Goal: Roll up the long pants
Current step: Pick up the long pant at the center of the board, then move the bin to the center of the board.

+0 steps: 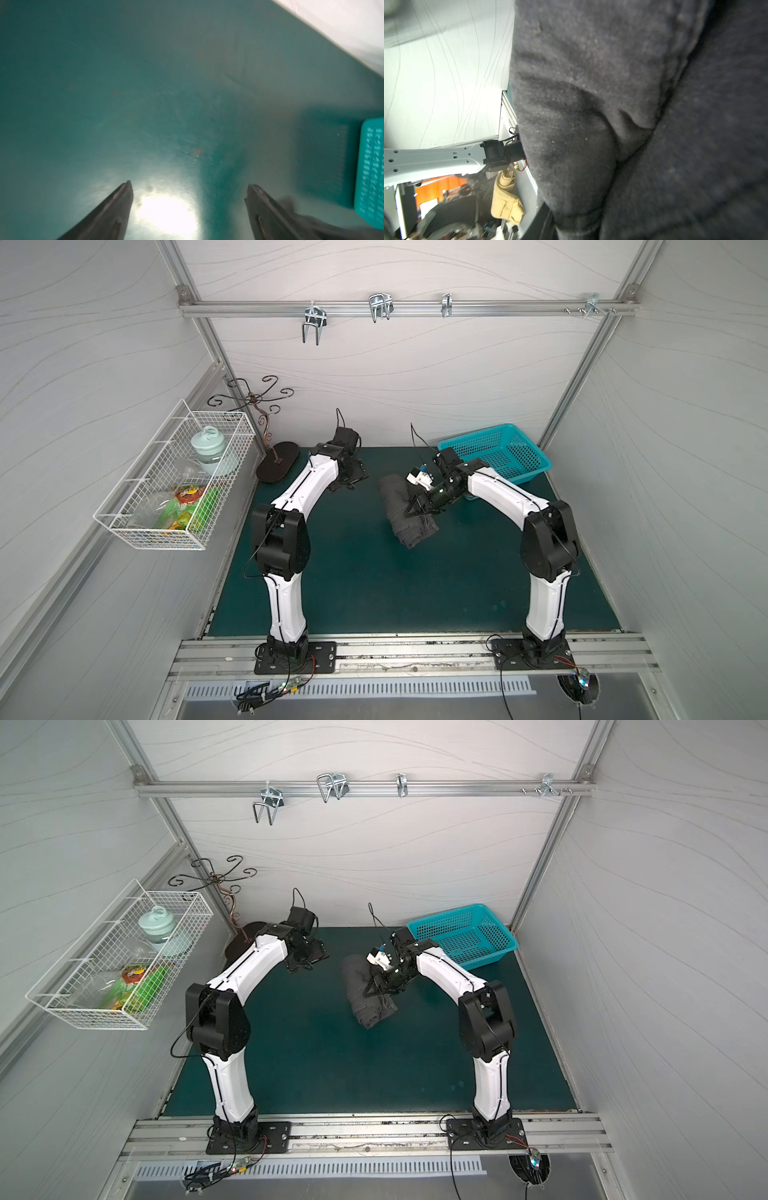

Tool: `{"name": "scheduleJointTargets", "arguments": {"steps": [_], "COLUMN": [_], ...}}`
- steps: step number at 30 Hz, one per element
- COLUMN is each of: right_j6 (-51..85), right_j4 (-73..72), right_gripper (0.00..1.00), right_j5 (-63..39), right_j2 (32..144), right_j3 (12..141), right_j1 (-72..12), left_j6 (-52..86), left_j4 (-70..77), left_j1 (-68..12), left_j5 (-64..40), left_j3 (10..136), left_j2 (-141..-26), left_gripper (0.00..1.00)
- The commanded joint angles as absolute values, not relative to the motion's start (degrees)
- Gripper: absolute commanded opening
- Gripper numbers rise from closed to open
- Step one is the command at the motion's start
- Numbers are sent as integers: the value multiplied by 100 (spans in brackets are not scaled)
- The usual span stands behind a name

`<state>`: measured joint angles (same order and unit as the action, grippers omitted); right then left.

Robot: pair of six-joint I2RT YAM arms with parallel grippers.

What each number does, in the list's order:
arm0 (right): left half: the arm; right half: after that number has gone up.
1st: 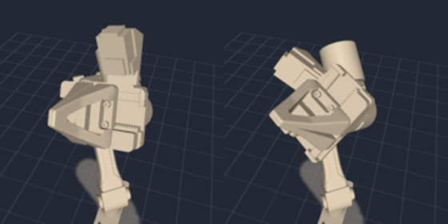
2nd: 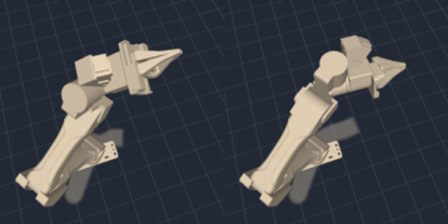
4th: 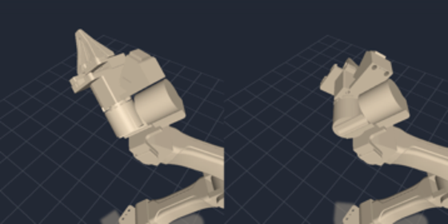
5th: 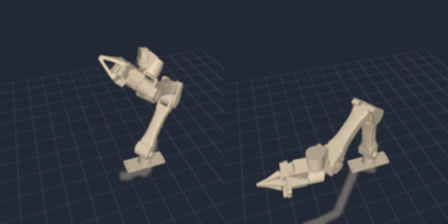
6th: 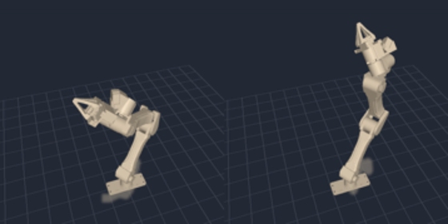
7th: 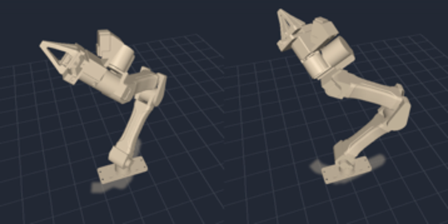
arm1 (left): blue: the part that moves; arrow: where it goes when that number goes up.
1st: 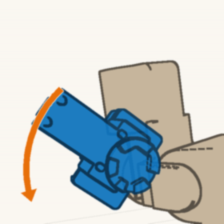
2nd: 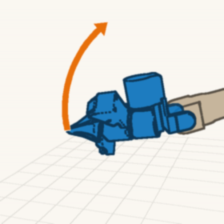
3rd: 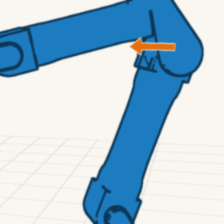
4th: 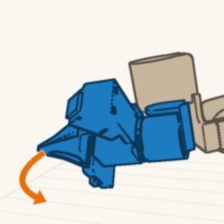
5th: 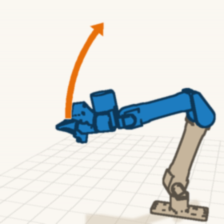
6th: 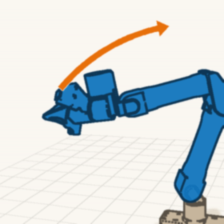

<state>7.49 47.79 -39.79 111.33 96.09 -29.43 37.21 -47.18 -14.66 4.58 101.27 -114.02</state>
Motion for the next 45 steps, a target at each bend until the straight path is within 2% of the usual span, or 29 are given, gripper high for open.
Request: {"name": "scheduleJointTargets", "arguments": {"steps": [1, 6, 10, 23, 29, 34, 42, 45], "right_j6": [686, 818, 859, 789, 782, 737, 741, 723], "right_j4": [4809, 4542, 4420, 4523, 4561, 4637, 4588, 4599], "right_gripper": [0, 0, 0, 0, 0, 0, 0, 0], "right_j5": [-3789, -3147, -3120, -2852, -2977, -3133, -3296, -3378], "right_j2": [10343, 9571, 9182, 8712, 8675, 8695, 8655, 8649], "right_j3": [9871, 9588, 9320, 9195, 9141, 9108, 8879, 8788], "right_j1": [-2532, -1818, -1200, -238, 92, 267, 334, 342], "left_j6": [4095, 5145, 5545, 6038, 6781, 6951, 6946, 6950], "left_j4": [-3281, -674, 550, 638, 1384, 1416, 1294, 1247], "left_j1": [-1477, -1539, -1821, -2536, -2739, -2878, -3039, -3118], "left_j5": [-808, -2443, -3143, -3845, -4281, -4438, -4408, -4389], "left_j3": [9580, 8800, 9232, 12603, 13595, 14176, 14203, 14203], "left_j2": [-11507, -11807, -12417, -14692, -15626, -16036, -16075, -16083], "left_gripper": [90, 84, 84, 85, 87, 86, 77, 61]}}
